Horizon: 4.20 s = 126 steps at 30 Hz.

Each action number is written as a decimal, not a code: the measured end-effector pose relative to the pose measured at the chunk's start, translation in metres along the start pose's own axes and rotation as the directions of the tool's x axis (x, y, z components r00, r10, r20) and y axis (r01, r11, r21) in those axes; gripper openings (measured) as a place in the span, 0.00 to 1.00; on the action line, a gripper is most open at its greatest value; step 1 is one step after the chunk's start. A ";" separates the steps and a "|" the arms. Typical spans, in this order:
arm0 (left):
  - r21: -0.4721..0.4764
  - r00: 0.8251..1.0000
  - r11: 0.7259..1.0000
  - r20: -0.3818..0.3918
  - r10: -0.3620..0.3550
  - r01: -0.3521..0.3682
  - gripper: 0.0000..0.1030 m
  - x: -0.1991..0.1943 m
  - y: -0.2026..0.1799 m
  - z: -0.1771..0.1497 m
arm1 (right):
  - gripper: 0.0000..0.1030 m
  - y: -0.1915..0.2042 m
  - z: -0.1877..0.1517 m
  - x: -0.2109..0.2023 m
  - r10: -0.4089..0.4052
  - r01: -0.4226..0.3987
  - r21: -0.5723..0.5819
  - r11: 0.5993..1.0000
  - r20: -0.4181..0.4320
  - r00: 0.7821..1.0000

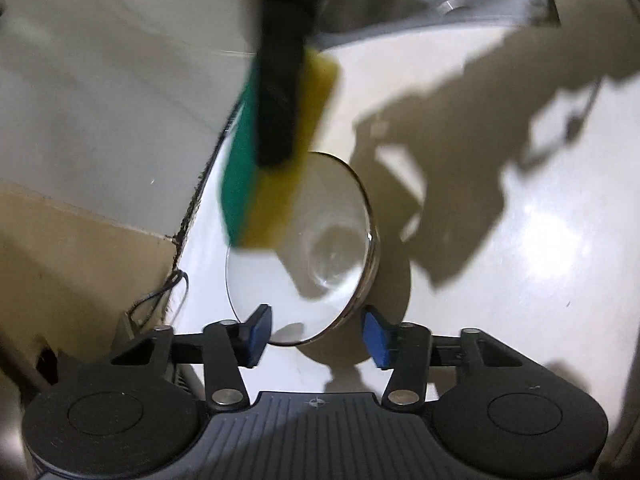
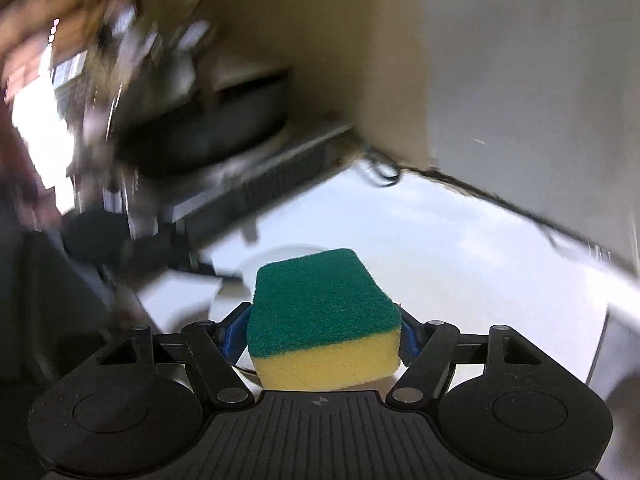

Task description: Clean bowl

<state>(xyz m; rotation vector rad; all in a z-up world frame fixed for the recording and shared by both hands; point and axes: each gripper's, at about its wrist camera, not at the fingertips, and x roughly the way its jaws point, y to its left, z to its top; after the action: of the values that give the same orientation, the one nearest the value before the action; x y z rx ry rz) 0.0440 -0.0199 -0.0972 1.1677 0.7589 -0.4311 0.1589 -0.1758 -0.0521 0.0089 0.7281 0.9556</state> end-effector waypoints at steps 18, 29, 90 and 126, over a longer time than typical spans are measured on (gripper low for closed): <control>-0.065 0.974 0.974 -0.052 -0.220 0.217 0.10 0.020 0.019 0.027 | 0.85 0.016 -0.085 0.014 -0.282 0.275 -0.128 0.953 -0.040 0.959; -0.428 0.919 0.816 0.113 -0.378 0.388 0.11 0.014 0.061 0.028 | 0.67 -0.008 -0.083 0.012 -0.154 0.155 0.094 0.983 -0.021 0.988; -0.825 0.947 0.527 0.027 -0.320 0.201 0.30 0.050 0.101 -0.048 | 0.67 -0.038 -0.072 0.009 0.119 -0.099 0.201 0.974 -0.087 0.989; -0.923 0.936 0.323 0.093 -0.340 0.209 0.34 0.036 0.126 -0.054 | 0.67 -0.021 -0.089 -0.049 -0.010 0.017 0.170 0.985 -0.045 0.999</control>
<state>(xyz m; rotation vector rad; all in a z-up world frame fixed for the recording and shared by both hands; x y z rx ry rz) 0.1356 0.0774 -0.0507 -0.0628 1.1063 -0.1300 0.1061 -0.2517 -0.0992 0.1327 0.8483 0.8806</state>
